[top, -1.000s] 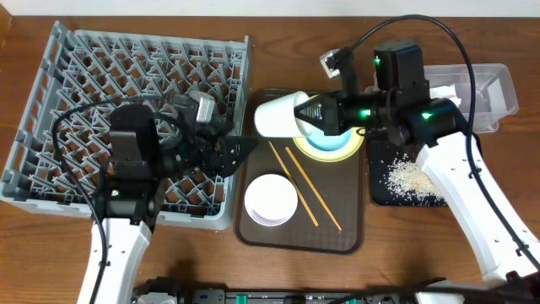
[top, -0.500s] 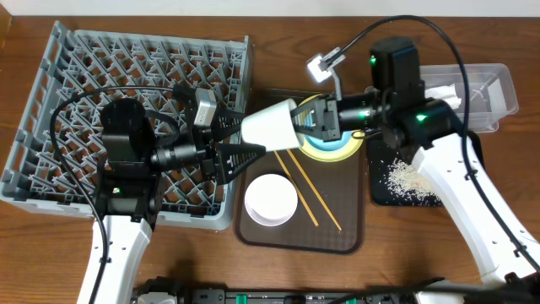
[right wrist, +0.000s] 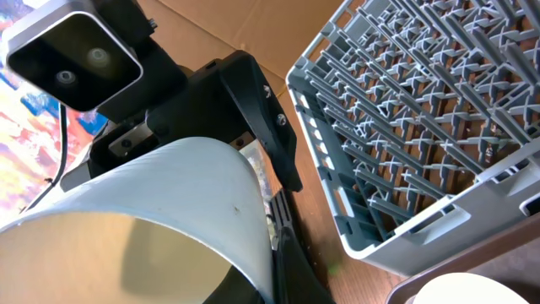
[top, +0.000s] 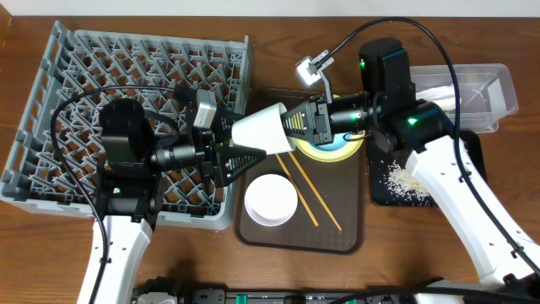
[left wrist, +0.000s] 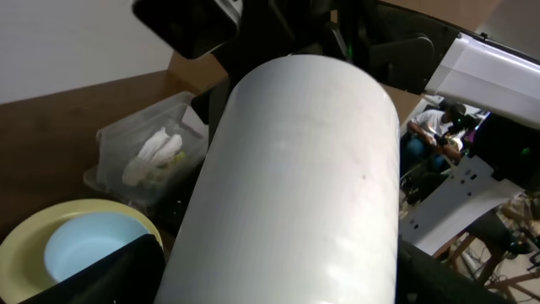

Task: Sort waste into correct bins and load items into the dishwasher
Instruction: 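Hand the cup from the right gripper to the left gripper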

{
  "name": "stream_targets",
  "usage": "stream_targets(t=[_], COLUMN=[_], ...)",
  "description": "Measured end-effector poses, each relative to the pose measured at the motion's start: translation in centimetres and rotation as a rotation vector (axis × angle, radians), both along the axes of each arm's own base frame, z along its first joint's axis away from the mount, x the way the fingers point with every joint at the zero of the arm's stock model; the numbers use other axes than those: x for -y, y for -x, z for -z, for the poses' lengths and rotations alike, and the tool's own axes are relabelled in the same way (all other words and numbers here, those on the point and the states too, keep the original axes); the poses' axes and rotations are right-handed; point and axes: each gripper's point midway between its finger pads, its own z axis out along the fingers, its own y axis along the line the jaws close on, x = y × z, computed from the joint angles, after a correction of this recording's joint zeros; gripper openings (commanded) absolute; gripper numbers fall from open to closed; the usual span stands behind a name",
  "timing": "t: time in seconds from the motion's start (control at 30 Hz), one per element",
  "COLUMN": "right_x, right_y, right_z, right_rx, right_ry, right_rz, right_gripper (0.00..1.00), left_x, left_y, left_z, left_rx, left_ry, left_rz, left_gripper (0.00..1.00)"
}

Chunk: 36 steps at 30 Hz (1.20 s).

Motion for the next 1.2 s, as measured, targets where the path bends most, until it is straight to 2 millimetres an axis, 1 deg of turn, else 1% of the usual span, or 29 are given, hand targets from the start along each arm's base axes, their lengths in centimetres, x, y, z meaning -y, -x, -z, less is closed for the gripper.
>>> stream_targets(t=[0.27, 0.43, 0.5, 0.57, 0.63, 0.7, 0.8, 0.87, 1.03, 1.1, 1.2], right_x=[-0.5, -0.5, -0.5, -0.5, -0.5, -0.5, -0.5, -0.5, -0.3, 0.2, 1.8], right_y=[0.6, 0.6, 0.6, 0.6, 0.6, 0.6, 0.7, 0.7, 0.5, 0.1, -1.3], right_z=[-0.1, -0.1, 0.0, 0.0, 0.0, 0.0, -0.1, -0.1, -0.1, 0.0, 0.6], right_rx=[-0.015, -0.015, -0.015, -0.017, -0.022, -0.024, -0.029, -0.034, -0.034, -0.04, -0.063], right_ry=[-0.004, -0.004, -0.002, -0.001, -0.001, -0.001, -0.004, -0.004, -0.004, -0.004, 0.019], right_rz=[-0.021, -0.02, -0.018, -0.017, -0.017, -0.017, -0.022, -0.022, -0.015, 0.0, 0.063], right_gripper=[0.02, 0.01, 0.02, 0.07, 0.08, 0.11, 0.24, 0.3, 0.36, 0.42, 0.45], left_x=[0.9, 0.9, 0.9, 0.9, 0.9, 0.9, 0.9, 0.9, 0.8, 0.6, -0.1], left_y=[0.5, 0.5, 0.5, 0.5, 0.5, 0.5, 0.4, 0.3, 0.1, -0.2, -1.0], left_z=[-0.6, -0.6, -0.6, -0.6, -0.6, -0.6, -0.6, -0.5, -0.5, -0.3, 0.4], left_rx=[0.042, 0.042, 0.04, 0.04, 0.04, 0.039, 0.039, 0.039, 0.034, 0.024, -0.013], left_ry=[0.005, 0.005, 0.005, 0.006, 0.005, 0.006, 0.004, 0.004, 0.001, -0.003, -0.014], left_rz=[0.033, 0.03, 0.031, 0.034, 0.033, 0.033, 0.027, 0.024, 0.009, -0.012, -0.062], left_gripper=[0.85, 0.8, 0.79, 0.79, 0.75, 0.7, 0.67, 0.65, 0.58, 0.57, 0.57])
